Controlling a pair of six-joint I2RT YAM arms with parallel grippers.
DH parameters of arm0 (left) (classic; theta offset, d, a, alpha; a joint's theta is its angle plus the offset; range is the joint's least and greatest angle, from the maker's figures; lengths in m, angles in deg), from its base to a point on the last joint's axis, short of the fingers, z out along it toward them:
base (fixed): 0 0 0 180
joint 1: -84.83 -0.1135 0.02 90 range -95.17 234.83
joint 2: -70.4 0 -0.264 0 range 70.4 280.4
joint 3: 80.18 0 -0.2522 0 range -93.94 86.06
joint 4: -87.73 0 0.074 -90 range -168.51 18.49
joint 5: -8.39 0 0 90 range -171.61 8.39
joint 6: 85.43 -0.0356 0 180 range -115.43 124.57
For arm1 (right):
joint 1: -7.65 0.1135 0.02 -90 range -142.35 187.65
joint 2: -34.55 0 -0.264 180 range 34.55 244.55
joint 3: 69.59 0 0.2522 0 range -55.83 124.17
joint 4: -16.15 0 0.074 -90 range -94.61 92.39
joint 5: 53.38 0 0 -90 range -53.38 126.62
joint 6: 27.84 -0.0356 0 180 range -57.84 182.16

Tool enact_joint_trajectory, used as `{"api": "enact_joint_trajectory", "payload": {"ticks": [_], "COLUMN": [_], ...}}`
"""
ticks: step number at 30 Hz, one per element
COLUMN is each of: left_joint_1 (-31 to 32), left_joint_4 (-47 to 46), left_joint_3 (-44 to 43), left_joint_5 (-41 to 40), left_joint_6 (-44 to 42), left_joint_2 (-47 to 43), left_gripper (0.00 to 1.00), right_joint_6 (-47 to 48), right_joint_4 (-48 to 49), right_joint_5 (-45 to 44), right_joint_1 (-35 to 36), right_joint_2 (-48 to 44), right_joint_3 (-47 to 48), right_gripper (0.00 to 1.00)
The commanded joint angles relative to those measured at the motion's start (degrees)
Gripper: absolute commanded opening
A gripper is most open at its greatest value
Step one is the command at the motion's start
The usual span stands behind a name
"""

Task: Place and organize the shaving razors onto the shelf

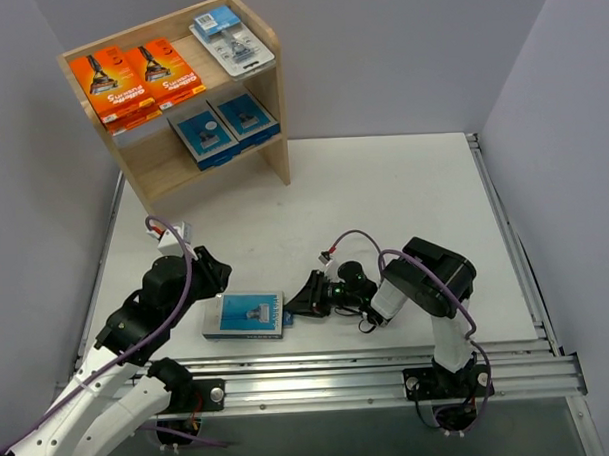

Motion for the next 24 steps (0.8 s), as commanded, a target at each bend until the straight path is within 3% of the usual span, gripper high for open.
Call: {"api": "enact_joint_trajectory", "payload": {"ticks": [1, 7, 11, 18, 24], "left_joint_1": [-0.29, -0.29, -0.29, -0.29, -0.29], "left_joint_4": [1.19, 2.07, 3.30, 8.91, 11.39], "left_joint_3": [-2.62, -2.62, -3.94, -11.92, -16.77], "left_joint_5": [-0.90, -0.90, -1.25, -5.47, -10.92], "left_joint_6": [0.67, 0.93, 1.02, -5.30, -12.50], "left_joint_2": [-0.57, -1.80, -2.59, -3.38, -3.99], "left_gripper": [0.43, 0.44, 0.44, 0.45, 0.47], "right_joint_6": [-1.52, -1.43, -2.13, -6.43, -7.15], "right_joint_4": [8.87, 11.86, 14.32, 24.42, 26.11], "right_joint_5": [0.09, -0.62, -0.70, -1.67, -3.61], "right_joint_1": [1.28, 1.81, 1.81, 2.33, 3.21], "right_joint_2": [1.83, -0.01, -1.15, -1.95, -5.90], "right_joint_3": [0.54, -0.17, -0.43, -1.57, -1.05], "right_gripper": [0.22, 0.12, 0.00, 0.00, 0.00]}}
